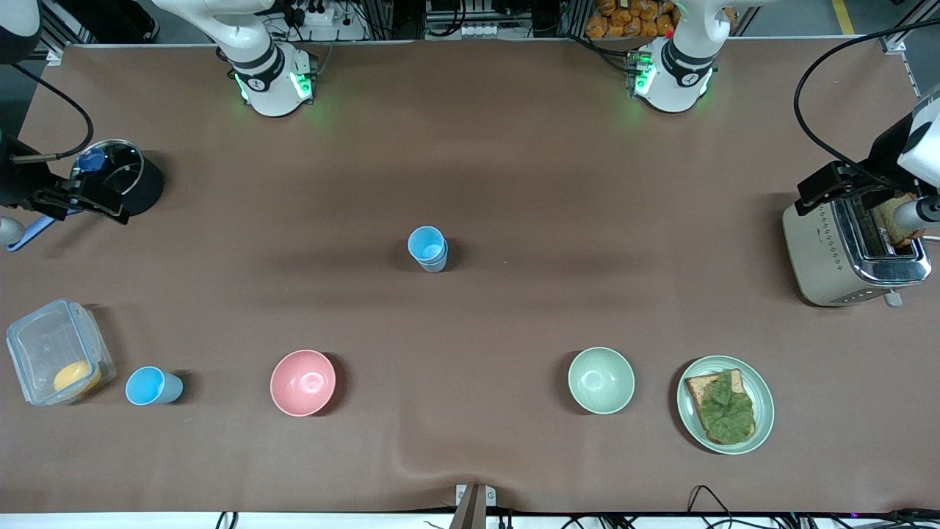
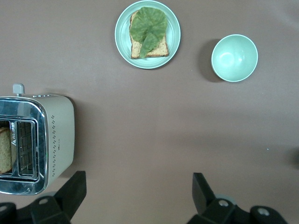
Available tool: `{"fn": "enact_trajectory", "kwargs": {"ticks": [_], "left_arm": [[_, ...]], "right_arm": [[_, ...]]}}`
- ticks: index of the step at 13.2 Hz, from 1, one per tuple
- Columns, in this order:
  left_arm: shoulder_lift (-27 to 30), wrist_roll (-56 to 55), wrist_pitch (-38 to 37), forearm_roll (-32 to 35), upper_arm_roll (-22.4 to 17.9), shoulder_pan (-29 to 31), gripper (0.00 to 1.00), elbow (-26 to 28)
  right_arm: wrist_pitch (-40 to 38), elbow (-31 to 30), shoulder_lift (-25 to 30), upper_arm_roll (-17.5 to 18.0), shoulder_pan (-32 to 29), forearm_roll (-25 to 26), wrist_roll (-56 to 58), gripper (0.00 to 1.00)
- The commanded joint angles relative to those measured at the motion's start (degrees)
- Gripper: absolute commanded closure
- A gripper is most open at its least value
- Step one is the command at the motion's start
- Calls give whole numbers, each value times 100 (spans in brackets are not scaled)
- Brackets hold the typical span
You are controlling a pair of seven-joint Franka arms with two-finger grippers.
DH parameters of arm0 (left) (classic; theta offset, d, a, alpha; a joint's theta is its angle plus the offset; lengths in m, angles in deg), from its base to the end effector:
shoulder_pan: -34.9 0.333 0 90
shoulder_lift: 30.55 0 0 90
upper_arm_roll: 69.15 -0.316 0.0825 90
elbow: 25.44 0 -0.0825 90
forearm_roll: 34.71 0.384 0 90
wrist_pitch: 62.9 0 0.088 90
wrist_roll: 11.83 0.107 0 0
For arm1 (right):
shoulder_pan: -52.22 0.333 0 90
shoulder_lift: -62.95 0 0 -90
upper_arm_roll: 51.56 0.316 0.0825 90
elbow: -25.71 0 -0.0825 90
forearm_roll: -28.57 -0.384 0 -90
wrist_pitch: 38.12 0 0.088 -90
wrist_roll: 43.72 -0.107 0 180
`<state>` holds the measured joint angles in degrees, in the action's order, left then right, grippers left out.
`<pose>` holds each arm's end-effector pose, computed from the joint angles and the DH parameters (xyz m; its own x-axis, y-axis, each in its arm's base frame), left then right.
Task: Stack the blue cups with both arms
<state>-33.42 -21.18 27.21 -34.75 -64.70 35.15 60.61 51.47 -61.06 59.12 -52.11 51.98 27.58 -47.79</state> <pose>0.5693 -0.0407 0.6291 0.9957 0.0900 0.0199 0.0898 -0.9959 0.0079 0.5743 -0.0059 0.6127 0.9962 -0.0846 -0.0188 -0.0849 -0.9963 -0.0153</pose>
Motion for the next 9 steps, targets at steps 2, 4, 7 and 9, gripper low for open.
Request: {"fn": "enact_trajectory", "kwargs": {"ticks": [2, 4, 7, 9], "left_arm": [[112, -102, -55, -32, -58, -43, 0, 61], [112, -84, -55, -32, -58, -34, 0, 70], [103, -75, -55, -41, -58, -34, 0, 70], [112, -93, -55, -49, -58, -34, 0, 88]], "right_arm": [[-47, 29, 13, -6, 50, 90, -32, 0], [-47, 29, 22, -6, 50, 90, -41, 0], [-56, 20, 22, -6, 50, 90, -32, 0], [-56, 20, 22, -6, 50, 90, -32, 0]]}}
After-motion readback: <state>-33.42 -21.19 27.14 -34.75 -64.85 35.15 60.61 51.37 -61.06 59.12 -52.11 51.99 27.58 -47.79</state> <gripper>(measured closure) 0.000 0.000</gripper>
